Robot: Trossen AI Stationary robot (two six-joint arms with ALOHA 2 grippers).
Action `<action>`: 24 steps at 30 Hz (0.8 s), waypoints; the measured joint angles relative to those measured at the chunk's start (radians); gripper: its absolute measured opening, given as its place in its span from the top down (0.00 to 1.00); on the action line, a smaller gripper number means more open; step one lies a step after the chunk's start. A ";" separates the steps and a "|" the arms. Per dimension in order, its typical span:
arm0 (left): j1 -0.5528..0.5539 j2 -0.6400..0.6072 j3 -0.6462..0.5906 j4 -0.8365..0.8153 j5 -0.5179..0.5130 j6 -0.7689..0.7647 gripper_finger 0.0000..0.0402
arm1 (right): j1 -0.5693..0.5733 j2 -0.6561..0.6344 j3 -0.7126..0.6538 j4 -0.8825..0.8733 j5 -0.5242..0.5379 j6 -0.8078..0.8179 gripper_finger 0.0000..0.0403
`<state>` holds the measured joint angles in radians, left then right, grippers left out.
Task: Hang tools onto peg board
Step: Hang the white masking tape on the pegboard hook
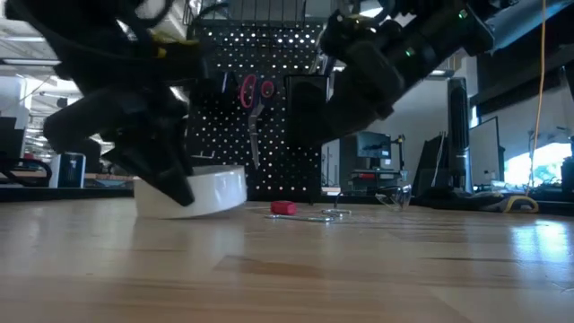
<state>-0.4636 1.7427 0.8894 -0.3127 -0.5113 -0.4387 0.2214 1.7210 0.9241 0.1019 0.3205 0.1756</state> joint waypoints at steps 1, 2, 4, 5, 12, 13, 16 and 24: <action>0.006 -0.001 0.000 -0.001 0.017 -0.018 0.81 | 0.000 0.000 -0.005 0.005 0.000 -0.001 0.41; 0.011 -0.001 0.000 -0.001 0.021 -0.035 0.80 | 0.000 0.000 -0.008 0.004 0.000 -0.001 0.41; 0.022 -0.004 0.000 -0.009 0.037 -0.067 0.78 | 0.000 0.000 -0.010 -0.008 0.001 -0.001 0.41; 0.031 -0.009 0.002 -0.019 0.062 -0.080 0.75 | -0.002 0.000 -0.011 -0.010 0.007 -0.003 0.41; 0.074 -0.112 0.083 -0.263 0.275 -0.160 0.54 | -0.005 0.000 -0.011 -0.018 0.054 0.066 0.41; 0.078 -0.137 0.104 -0.313 0.286 -0.203 0.53 | 0.001 0.000 -0.011 -0.020 0.054 0.084 0.41; 0.072 -0.210 0.131 -0.427 0.260 -0.358 0.50 | 0.015 0.000 -0.020 -0.019 0.053 0.114 0.41; 0.043 -0.282 0.125 -0.761 0.193 -0.942 0.51 | 0.037 0.000 -0.060 -0.014 0.059 0.161 0.41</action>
<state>-0.4207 1.4610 1.0144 -1.0732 -0.3186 -1.3803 0.2581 1.7210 0.8638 0.0882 0.3796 0.3369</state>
